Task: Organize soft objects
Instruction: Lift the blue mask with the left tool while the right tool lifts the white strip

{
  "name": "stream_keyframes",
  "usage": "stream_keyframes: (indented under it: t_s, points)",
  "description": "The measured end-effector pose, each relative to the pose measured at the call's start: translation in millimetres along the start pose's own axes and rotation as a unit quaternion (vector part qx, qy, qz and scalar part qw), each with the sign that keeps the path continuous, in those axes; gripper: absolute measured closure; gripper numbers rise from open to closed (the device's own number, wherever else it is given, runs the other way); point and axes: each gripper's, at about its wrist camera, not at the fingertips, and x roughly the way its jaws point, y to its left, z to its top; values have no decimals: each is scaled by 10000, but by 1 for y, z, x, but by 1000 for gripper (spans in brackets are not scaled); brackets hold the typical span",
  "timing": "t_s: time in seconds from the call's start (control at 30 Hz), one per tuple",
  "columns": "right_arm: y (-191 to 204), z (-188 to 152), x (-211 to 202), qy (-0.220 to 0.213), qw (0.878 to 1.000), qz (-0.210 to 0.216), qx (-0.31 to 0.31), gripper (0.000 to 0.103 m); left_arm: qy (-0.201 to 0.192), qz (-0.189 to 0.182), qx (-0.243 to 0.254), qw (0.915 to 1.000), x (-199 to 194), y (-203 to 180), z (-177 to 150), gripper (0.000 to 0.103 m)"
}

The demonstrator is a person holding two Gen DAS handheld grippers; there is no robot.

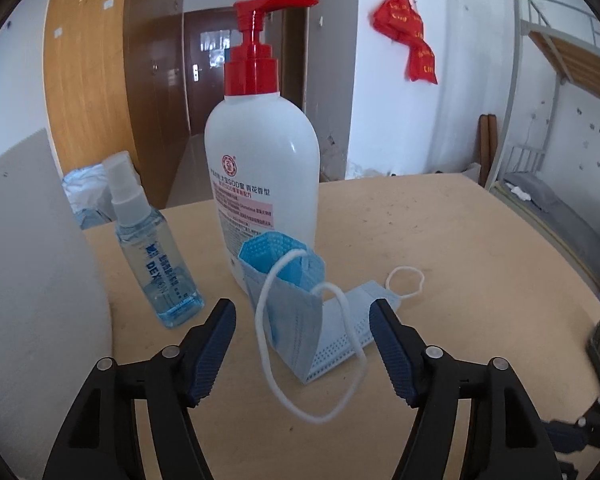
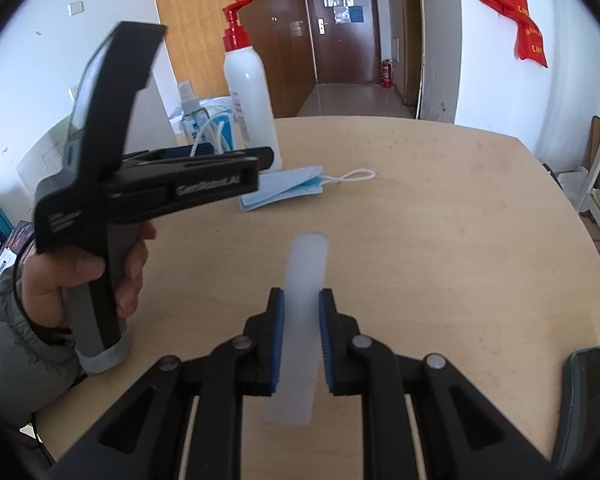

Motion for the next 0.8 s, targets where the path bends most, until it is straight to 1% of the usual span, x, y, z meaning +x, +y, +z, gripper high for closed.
stream_keyframes:
  t_s: [0.03,0.07,0.1,0.13,0.17,0.2,0.23,0.43,0.57,0.7,0.8]
  points:
    - [0,0,0,0,10000,-5,3,83,2,-20,-6,10000,1,0,1,50]
    - [0,0,0,4,10000,-10,5,83,6,-17,-5,10000,2,0,2,66]
    - [-1,-1,-1,-5,10000,-6,22,83,25,16,-11,10000,2,0,2,74]
    - [-1,-1,0,-5,10000,-7,29,83,52,32,-11,10000,2,1,2,86]
    - [-1,-1,0,-3,10000,-16,34,83,36,20,-10,10000,1,0,2,93]
    - [-1,-1,-1,-7,10000,-12,40,83,-18,81,-2,10000,-2,0,2,96]
    - [-1,-1,-1,-12,10000,-9,41,83,-95,80,-4,9999,-6,0,3,98]
    - [0,-1,-9,-98,9999,-50,45,83,-333,-38,93,9994,-34,-8,7,98]
    - [2,-3,-19,-190,9998,-77,49,83,-484,-37,110,9988,-56,-10,7,98]
    - [5,-6,-31,-301,9995,-83,47,83,-637,74,180,9978,-80,-7,2,98]
    - [8,-9,-41,-392,9992,-84,24,83,-693,47,114,9975,-95,-3,1,98]
